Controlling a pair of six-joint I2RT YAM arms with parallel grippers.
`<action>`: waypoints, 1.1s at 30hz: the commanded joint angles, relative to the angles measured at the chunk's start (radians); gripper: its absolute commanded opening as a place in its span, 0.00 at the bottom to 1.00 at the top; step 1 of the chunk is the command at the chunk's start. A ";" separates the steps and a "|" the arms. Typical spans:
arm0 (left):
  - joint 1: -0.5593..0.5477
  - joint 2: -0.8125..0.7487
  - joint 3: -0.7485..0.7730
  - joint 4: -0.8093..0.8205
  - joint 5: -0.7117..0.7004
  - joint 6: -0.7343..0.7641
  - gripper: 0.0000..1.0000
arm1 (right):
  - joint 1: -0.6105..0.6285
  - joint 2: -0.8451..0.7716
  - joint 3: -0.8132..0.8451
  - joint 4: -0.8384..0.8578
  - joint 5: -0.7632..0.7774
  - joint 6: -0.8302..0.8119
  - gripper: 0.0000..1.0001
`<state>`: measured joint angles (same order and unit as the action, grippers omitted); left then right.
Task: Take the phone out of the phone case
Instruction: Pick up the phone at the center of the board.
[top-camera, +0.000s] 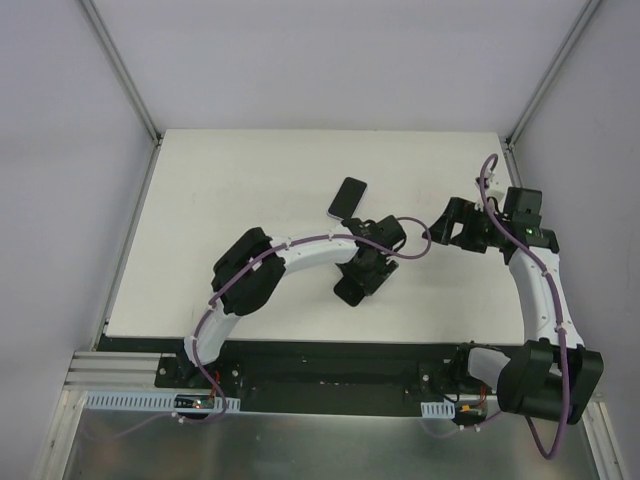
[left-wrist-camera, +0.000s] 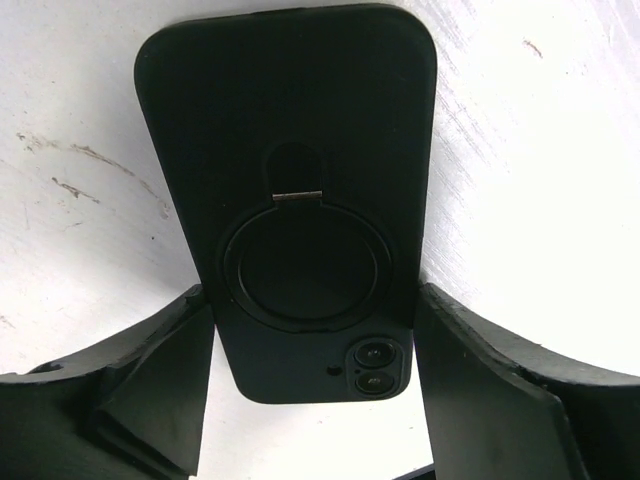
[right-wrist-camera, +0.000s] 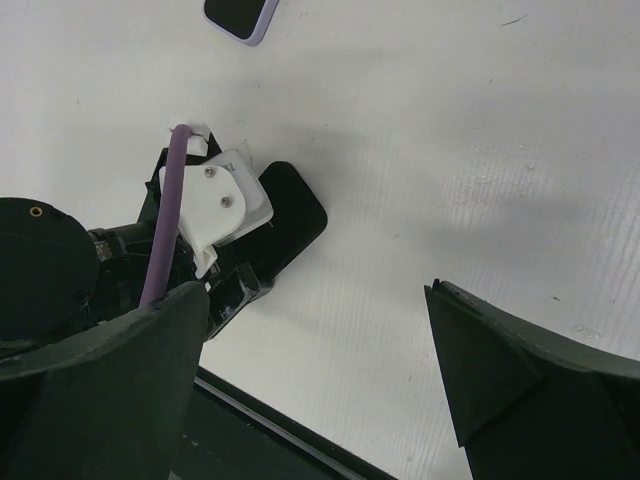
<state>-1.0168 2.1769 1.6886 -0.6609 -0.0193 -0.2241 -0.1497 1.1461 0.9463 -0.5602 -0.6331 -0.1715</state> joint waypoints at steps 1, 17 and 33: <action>-0.002 0.129 -0.073 0.027 0.007 0.022 0.59 | -0.010 -0.037 -0.009 0.022 -0.036 0.001 0.99; 0.211 -0.340 -0.280 0.192 0.395 0.294 0.00 | -0.045 -0.083 -0.089 0.276 -0.083 0.145 0.99; 0.360 -0.491 -0.118 0.096 1.073 0.233 0.00 | 0.148 0.087 0.078 0.352 -0.433 0.011 0.96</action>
<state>-0.6781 1.7283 1.5059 -0.5449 0.8223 0.0540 -0.0093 1.2190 0.9504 -0.2779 -0.9134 -0.0807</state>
